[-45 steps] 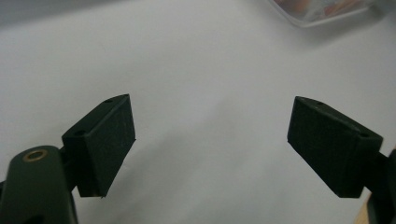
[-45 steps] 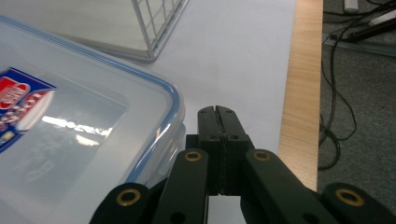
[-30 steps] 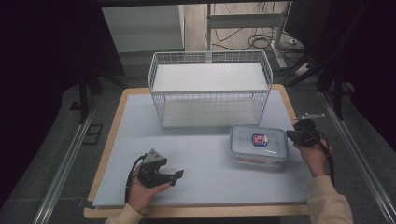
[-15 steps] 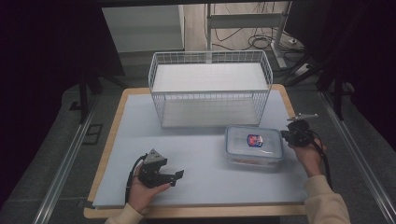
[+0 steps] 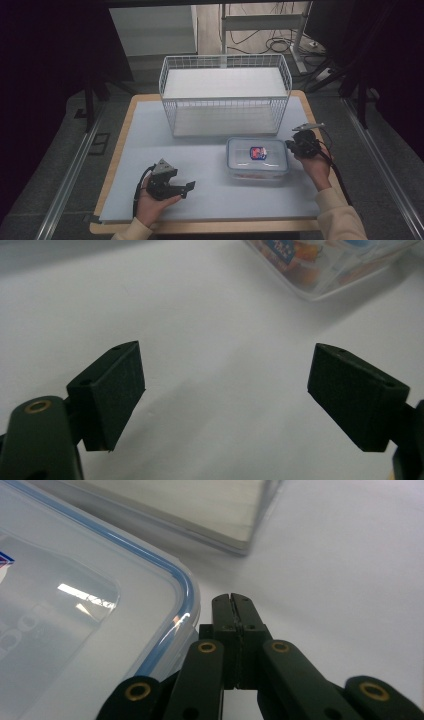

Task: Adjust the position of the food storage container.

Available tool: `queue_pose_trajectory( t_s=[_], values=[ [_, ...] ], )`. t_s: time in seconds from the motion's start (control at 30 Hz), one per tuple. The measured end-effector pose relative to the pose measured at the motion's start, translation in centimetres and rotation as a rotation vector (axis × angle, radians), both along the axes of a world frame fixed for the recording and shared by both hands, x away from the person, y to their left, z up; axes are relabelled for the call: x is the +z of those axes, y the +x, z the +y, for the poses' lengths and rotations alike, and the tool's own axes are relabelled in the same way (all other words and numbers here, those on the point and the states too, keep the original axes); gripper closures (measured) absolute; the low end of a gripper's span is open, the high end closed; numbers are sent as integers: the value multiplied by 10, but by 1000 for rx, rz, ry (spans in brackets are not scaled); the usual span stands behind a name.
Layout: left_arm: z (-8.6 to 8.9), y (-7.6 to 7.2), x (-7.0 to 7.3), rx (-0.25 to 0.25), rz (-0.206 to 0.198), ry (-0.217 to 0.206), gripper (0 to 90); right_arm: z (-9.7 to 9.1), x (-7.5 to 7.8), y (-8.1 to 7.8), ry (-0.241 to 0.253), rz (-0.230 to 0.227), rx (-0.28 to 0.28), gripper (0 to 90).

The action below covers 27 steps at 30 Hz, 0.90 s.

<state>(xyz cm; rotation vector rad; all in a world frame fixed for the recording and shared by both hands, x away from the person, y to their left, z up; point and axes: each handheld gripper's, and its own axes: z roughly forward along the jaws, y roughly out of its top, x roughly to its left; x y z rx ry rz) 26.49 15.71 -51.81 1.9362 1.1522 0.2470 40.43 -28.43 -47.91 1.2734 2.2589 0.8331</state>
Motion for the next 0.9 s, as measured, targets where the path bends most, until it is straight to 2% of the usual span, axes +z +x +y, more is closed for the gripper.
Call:
queue_pose_trajectory(
  t_s=[0.2, 0.23, 0.27, 0.3, 0.33, 0.5, 0.77, 0.9],
  values=[
    [11, 1, 3, 30, -4, -19, 151, 21, -2, -3, 16, 4, 57, 899],
    [13, 2, 4, 37, -4, -24, 151, 30, -3, -5, 18, 6, 75, 899],
    [13, 2, 4, 37, -4, -24, 151, 30, -3, -5, 18, 6, 75, 899],
    [14, 2, 4, 40, -5, -25, 151, 38, -4, -5, 16, 5, 91, 899],
    [15, 2, 4, 43, -7, -28, 151, 38, -4, -5, 16, 5, 91, 899],
    [16, 3, 4, 50, -7, -28, 152, 61, -6, -8, 19, -8, 127, 899],
    [17, 3, 4, 55, -10, -18, 152, 76, -9, -11, 28, -25, 154, 899],
    [17, 3, 3, 55, -8, -16, 152, 73, -9, -10, 44, -18, 159, 899]
  ],
)
